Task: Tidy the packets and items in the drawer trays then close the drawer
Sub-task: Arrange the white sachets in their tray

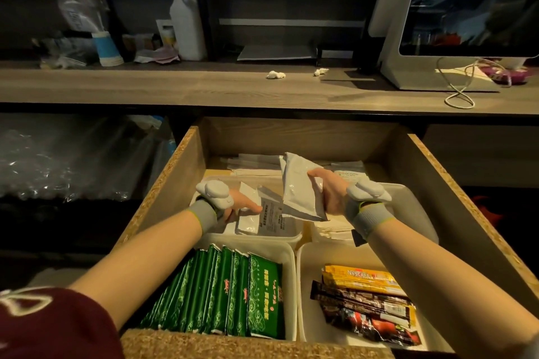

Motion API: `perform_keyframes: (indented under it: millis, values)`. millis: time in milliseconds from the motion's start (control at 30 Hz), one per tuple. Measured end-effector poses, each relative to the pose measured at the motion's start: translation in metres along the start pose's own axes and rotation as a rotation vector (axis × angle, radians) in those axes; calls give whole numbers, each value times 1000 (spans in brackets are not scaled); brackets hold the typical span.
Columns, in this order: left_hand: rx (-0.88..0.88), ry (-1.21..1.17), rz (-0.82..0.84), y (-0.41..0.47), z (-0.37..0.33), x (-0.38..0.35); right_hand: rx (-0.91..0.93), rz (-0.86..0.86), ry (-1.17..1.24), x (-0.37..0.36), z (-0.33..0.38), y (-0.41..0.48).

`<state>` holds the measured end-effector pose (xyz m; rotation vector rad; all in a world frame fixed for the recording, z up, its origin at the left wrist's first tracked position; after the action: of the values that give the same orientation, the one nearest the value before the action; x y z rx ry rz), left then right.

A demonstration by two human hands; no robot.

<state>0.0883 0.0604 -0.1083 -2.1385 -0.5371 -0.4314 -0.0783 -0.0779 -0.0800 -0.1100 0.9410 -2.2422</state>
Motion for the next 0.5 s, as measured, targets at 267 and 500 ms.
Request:
perform_keyframes:
  millis: [267,500]
  values:
    - [-190,63,-89,8,0,-4,13,15,-63,-5,1,-1]
    - [-206,263,-213,-18,9,47,14,190,-83,-44,2,-7]
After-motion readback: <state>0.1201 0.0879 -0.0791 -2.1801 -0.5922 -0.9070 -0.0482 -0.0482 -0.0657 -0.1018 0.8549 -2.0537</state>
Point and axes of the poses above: each hand's wrist, its own y-axis towards the middle knuckle, its own x-axis out of the back of the hand, z = x × y, the point moved 2 cm from there along y, towards the middle knuckle, and after that the axes turned 3 degrees about y, right-handed, at the moved point
